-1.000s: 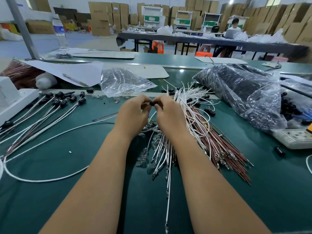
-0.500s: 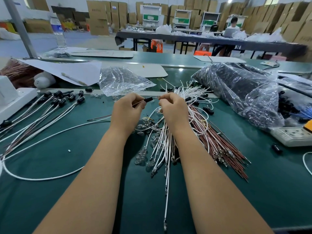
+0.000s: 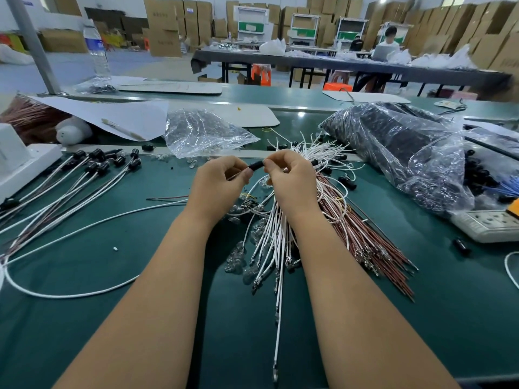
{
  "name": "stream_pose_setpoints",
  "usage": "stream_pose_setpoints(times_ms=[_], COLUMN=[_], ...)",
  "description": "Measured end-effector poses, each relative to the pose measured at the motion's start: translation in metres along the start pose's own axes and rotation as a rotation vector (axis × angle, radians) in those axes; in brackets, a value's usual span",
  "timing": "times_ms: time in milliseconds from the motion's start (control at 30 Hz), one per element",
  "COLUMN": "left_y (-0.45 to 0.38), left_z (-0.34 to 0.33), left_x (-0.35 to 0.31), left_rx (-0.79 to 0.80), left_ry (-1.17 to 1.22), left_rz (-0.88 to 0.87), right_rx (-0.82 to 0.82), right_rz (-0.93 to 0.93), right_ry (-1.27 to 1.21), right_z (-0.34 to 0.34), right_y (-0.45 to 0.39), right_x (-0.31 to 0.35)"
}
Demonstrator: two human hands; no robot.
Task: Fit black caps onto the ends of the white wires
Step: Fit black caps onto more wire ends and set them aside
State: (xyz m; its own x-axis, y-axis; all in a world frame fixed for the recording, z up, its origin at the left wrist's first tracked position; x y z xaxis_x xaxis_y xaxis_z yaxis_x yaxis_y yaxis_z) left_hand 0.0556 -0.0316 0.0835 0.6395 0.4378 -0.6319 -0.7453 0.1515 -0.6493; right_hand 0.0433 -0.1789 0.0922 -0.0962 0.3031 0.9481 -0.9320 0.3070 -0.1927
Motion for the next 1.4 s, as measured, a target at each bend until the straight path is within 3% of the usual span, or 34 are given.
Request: stream_pose_setpoints(times_ms=[467,667,933,1067,1133,1300,1400], left_y=[0.000,-0.001,-0.004,-0.004,-0.004,-0.004,-0.003], left_z=[0.002,0.004,0.002,0.005,0.009,0.018,0.016], left_x=[-0.006,-0.004,0.004,0.010,0.015,0.027,0.027], left_rx=[-0.047,-0.054,0.062,-0.020,-0.088,-0.168,-0.142], left_ry=[0.085,0.103,0.106,0.122,0.070,-0.063,-0.084], left_rz=[0.031,0.078,0.117,0.149,0.165,0.232,0.246], right_rx=[-0.042,-0.044,-0.050,-0.024,0.047,0.491,0.497], right_rz=[0.028,0.138,0.155,0.124,0.156,0.164,0.175], right_ry=[-0.019,0.052,0.162,0.250,0.302,0.582,0.661], right_z=[-0.003,-0.008,-0.006,-0.009,-0.014,-0.049,-0.051], right_y=[0.001,0.005,0.005,0.004,0.005,0.023,0.022], right_x=[0.001,0.006,0.006,0.006,0.010,0.006,0.003])
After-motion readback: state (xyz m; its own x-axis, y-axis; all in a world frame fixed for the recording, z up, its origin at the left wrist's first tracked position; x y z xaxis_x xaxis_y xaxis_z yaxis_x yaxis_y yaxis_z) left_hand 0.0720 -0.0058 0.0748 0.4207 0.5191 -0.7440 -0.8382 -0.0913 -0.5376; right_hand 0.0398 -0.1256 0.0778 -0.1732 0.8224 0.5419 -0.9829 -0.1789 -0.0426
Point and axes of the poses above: each hand's wrist, its own y-axis away from the middle knuckle, its own z-axis out of the back of the hand, x = y × z, the point moved 6 cm from there along -y, towards the middle knuckle, and after that the axes turned 12 degrees about -z, right-handed, at the moved point
